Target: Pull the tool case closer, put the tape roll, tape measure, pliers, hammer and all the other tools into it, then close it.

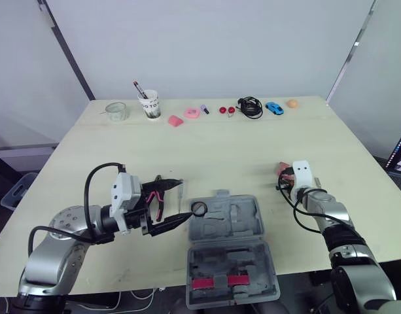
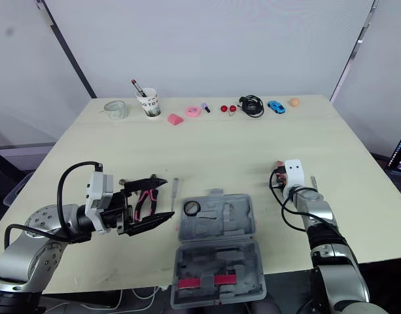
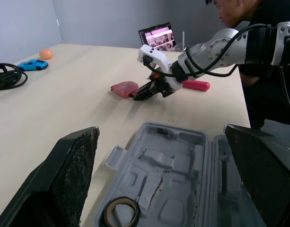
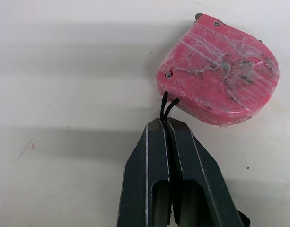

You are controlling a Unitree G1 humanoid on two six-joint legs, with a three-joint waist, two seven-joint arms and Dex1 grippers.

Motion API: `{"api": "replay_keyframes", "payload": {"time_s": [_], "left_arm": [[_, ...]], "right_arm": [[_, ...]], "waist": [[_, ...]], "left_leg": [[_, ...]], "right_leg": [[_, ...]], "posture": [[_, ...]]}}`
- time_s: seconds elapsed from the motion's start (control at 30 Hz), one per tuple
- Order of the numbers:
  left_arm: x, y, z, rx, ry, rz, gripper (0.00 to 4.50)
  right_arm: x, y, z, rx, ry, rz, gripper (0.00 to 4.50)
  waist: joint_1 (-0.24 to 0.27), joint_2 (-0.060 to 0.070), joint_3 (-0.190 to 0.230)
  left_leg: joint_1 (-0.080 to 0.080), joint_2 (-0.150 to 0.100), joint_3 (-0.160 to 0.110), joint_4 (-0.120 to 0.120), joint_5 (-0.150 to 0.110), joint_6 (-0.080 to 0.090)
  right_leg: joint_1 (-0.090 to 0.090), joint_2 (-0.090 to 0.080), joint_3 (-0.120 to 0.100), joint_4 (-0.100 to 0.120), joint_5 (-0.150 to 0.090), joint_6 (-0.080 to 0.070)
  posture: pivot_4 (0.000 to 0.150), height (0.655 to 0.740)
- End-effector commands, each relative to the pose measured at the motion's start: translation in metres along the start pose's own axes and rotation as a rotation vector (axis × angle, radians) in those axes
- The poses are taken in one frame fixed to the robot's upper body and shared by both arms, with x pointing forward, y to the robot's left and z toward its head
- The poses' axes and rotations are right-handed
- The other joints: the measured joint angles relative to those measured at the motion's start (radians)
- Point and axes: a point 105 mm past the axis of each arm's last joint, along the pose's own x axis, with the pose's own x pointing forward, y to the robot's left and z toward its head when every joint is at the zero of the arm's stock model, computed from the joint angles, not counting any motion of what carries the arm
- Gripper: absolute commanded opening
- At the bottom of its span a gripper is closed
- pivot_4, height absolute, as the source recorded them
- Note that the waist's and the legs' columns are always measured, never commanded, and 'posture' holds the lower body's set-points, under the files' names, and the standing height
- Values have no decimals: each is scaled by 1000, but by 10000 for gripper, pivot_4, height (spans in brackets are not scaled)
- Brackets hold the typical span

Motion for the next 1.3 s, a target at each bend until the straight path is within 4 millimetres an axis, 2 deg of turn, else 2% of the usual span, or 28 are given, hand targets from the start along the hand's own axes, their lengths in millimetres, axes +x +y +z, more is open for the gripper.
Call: {"api": "replay_keyframes", "payload": {"time_s": [0.03,0.33,0.57,0.87,1.07,1.3], "left_arm": [[2,-3,11,37,-27,-23,45000],[7,-7,14,46,-34,-63,45000],[9,-12,13,48,-29,-109,45000],[12,-15,13,51,-23,-158,45000],[9,-14,11,54,-11,-175,45000],[8,-15,10,52,-2,-200,45000]], "right_arm": [[-4,-3,-5,12,9,-1,279],[-27,7,-13,-60,38,88,279],[-56,27,-27,-102,96,200,279],[-103,45,-47,-138,160,306,279],[-126,55,-60,-157,190,324,279],[-143,65,-69,-142,220,344,279]], "waist": [[1,0,0],[3,0,0],[4,0,0],[14,0,0],[25,-1,0],[27,-1,0]], "left_leg": [[0,0,0,0,0,0],[0,0,-2,0,0,0],[0,0,-3,0,0,0],[0,0,-3,0,0,0],[0,0,-3,0,0,0],[0,0,-3,0,0,0]], "right_leg": [[0,0,0,0,0,0],[0,0,0,0,0,0],[0,0,0,0,0,0],[0,0,-1,-1,-3,-3],[0,0,-1,-1,-3,-4],[0,0,-1,-1,-3,-3]], "posture": [[1500,7400],[1500,7400],[1500,7400],[1500,7400],[1500,7400],[1500,7400]]}}
